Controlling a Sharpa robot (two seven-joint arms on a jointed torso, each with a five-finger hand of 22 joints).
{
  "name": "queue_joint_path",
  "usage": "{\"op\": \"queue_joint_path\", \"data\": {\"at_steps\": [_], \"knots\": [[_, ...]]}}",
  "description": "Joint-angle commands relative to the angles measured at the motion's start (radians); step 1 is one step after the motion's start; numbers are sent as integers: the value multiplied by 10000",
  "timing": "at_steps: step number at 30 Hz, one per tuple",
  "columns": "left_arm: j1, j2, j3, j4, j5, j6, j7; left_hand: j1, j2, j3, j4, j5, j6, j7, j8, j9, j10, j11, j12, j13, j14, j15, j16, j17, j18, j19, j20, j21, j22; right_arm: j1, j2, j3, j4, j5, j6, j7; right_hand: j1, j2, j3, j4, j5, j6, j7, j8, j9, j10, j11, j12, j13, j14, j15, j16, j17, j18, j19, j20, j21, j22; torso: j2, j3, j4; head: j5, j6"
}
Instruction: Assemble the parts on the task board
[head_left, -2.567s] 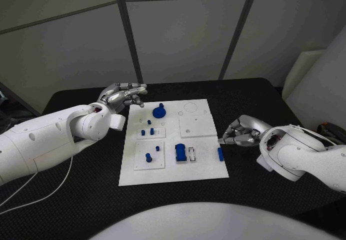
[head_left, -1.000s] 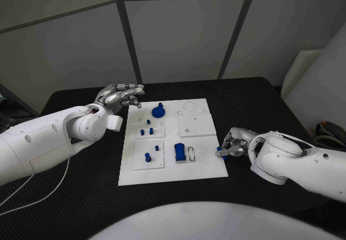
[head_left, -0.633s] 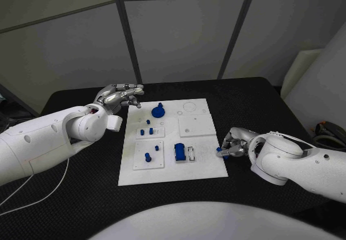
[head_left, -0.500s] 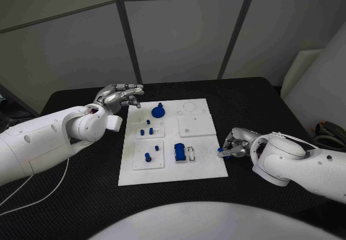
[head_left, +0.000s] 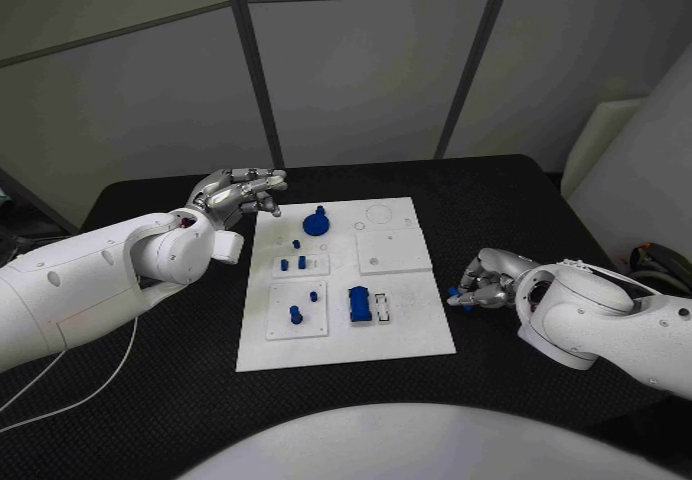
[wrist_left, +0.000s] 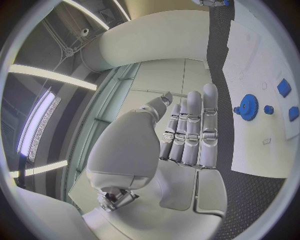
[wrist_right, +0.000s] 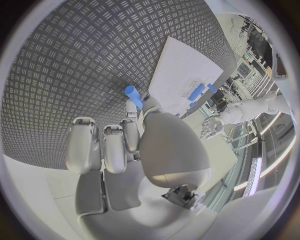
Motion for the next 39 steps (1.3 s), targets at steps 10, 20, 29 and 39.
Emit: {"op": "queue_joint_path", "data": {"at_steps": [10, 20, 29, 39], "knots": [[13, 43, 7, 24, 10, 55, 42, -9, 92, -69, -9, 52, -87, 13, 48, -10, -70, 32, 41, -17, -56, -9, 54, -12, 51, -35, 42, -67, -12, 188, 980, 22, 355, 958, -275, 95, 71, 240, 170, 167, 1, -4, 32, 59, 62, 58, -124, -49, -99, 682, -61, -19, 906, -149, -5, -90, -2, -17, 22, 11, 16, 141, 1], [14, 32, 8, 61, 10, 39, 20, -13, 111, -80, 5, 55, -100, 14, 59, -13, -84, 33, 59, -23, -64, -6, 62, -24, 52, -39, 47, -75, -19, 193, 1855, 21, 111, 1530, -748, 64, -591, -34, 180, 617, 137, 51, 34, 187, 246, 84, -112, -49, -78, 683, -47, -37, 887, -141, -12, -72, -29, -43, 31, 12, 5, 210, 1], [15, 32, 9, 74, 10, 37, 9, -13, 111, -80, 5, 55, -100, 14, 59, -13, -84, 33, 59, -23, -64, -6, 62, -24, 52, -39, 47, -75, -19, 194, 2197, 22, -151, 1787, -636, 96, -881, -145, 47, 805, 401, 64, 32, 269, 341, 90, -112, -49, -66, 688, -47, -28, 901, -144, -5, -75, -23, -26, 16, 6, 0, 228, 1], [17, 108, 9, 43, 11, 75, -25, -24, 122, -86, 17, 55, -106, 18, 62, -15, -87, 35, 68, -25, -67, -4, 66, -29, 50, -42, 50, -78, -21, 195, 2599, 21, -505, 1856, -196, 25, -1290, -439, -509, 1082, 1437, 64, 17, 404, 499, 81, -118, -70, -64, 684, -50, -41, 889, -141, -12, -77, -39, -32, 26, -5, -14, 251, 1]]}}
